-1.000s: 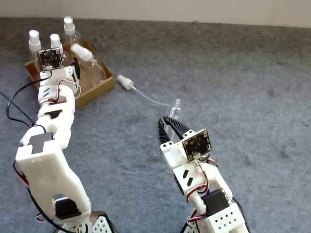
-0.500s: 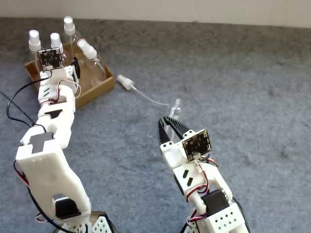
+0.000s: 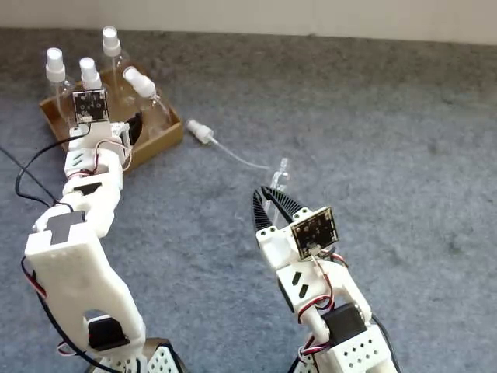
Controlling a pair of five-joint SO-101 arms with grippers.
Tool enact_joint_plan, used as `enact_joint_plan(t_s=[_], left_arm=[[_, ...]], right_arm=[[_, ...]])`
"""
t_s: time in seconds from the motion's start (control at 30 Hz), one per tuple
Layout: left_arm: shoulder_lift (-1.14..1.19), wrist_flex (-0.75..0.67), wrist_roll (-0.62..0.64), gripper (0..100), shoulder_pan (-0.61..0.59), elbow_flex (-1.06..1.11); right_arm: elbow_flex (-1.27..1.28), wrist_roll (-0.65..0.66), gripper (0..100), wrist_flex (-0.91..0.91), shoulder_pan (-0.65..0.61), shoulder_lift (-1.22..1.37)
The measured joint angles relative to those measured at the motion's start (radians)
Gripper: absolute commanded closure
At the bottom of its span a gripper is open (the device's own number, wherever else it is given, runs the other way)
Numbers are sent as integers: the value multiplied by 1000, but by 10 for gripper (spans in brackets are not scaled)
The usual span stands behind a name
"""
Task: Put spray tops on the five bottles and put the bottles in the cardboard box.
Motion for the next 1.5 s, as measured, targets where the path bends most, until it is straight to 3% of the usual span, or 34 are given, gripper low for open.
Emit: enact_joint_plan(t_s=[0.63,1.17,1.3,1.5], left_arm=[[-2,0,-5,662,-18,9],[-419,2,-80,666,-25,414],[-589,127,-80,666,-25,493],[-898,537,-80,666,-25,500]], right_arm=[[0,0,957,0,0,0],[0,0,957,0,0,0],[0,0,957,0,0,0],[0,0,957,0,0,0]])
